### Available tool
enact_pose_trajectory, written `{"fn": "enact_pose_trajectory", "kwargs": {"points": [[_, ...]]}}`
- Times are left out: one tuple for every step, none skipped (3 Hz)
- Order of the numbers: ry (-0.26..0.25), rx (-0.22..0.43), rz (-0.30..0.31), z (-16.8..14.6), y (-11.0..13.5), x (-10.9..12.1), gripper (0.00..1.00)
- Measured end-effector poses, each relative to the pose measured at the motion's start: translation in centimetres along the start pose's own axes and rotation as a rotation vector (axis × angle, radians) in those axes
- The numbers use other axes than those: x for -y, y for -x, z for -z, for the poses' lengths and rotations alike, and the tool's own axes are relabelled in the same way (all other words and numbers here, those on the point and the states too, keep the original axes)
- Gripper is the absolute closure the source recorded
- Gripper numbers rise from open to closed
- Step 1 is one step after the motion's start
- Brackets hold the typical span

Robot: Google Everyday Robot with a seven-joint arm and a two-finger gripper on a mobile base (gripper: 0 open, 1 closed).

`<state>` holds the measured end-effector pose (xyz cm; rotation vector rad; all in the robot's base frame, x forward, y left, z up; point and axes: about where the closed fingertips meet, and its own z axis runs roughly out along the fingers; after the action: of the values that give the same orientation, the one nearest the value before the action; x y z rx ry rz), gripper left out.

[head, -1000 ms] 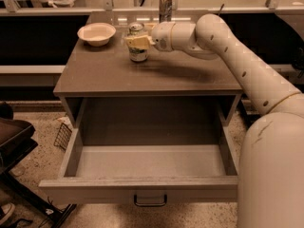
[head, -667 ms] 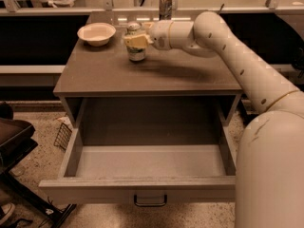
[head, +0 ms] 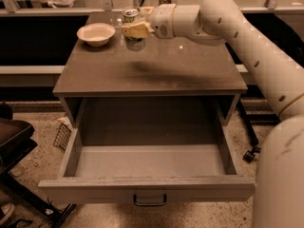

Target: Place 7up can into top drawer

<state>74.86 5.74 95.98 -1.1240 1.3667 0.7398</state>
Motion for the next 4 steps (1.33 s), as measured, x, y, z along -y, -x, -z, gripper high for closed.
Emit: {"fn": "enact_pose_trajectory", "kwargs": {"points": [[0.001, -0.004, 0.059, 5.0, 2.7, -6.4, 1.0], [0.023, -0.056, 0.065, 8.1, 1.4, -11.4, 1.0], [0.078, -0.073, 0.056, 15.4, -4.9, -17.9, 1.0], [0.093, -0.076, 0.053, 14.7, -5.0, -17.6, 1.0]]}}
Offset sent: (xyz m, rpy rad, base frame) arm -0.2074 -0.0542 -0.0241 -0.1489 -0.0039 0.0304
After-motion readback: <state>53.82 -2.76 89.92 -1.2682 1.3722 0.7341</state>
